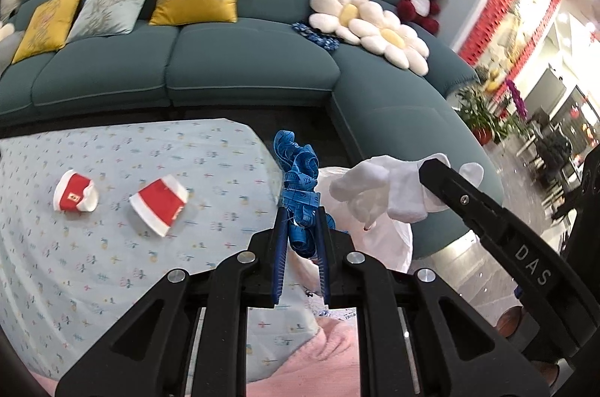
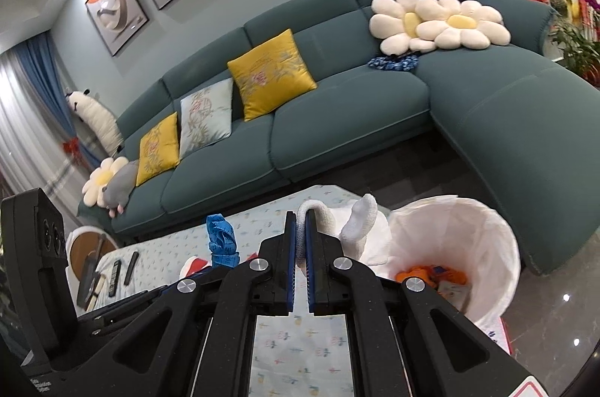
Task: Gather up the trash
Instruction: 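Lift the blue cord and white glove and carry them over the wastebasket, then open both tools over the wastebasket to drop the cord and glove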
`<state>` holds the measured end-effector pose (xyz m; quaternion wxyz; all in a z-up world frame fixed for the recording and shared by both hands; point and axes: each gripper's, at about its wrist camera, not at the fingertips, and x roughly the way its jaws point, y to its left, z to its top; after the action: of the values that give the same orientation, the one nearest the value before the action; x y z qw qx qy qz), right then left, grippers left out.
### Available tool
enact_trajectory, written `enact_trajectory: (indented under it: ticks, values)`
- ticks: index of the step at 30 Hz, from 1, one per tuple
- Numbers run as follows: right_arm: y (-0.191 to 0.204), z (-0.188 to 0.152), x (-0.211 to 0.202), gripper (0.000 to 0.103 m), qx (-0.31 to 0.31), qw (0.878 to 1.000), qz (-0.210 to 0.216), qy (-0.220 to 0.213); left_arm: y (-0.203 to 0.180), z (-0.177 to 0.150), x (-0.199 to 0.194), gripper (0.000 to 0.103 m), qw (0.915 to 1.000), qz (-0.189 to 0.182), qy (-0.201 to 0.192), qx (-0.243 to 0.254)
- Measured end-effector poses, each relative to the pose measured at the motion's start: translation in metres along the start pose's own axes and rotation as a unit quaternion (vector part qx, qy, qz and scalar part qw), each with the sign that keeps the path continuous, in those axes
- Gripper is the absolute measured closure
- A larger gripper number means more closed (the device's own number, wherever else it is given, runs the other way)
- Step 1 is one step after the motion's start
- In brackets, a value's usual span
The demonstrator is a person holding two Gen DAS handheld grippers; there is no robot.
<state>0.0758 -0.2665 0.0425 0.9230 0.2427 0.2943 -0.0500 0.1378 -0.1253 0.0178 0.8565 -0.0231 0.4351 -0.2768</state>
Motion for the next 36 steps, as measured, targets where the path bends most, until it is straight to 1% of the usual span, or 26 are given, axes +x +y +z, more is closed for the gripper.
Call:
enact_trajectory:
  ticks: [9, 15, 28, 36]
  values:
    - [-0.041, 0.002, -0.014, 0.099, 0.022, 1.0, -0.02, -0.009, -0.043, -0.002, 0.018, 0.089, 0.9992, -0.013, 0.013, 0.035]
    - [-0.065, 0.002, -0.019, 0.099, 0.041, 0.999, -0.032, -0.011, -0.064, -0.001, 0.029, 0.089, 0.998, -0.02, 0.024, 0.054]
    - [-0.098, 0.0, -0.01, 0.099, 0.064, 0.997, -0.048, -0.001, -0.089, -0.005, 0.06, 0.089, 0.9951, -0.036, 0.051, 0.076]
    - [-0.11, -0.002, 0.004, 0.099, 0.068, 0.996, -0.055, 0.012, -0.094, -0.003, 0.079, 0.088, 0.9936, -0.042, 0.065, 0.083]
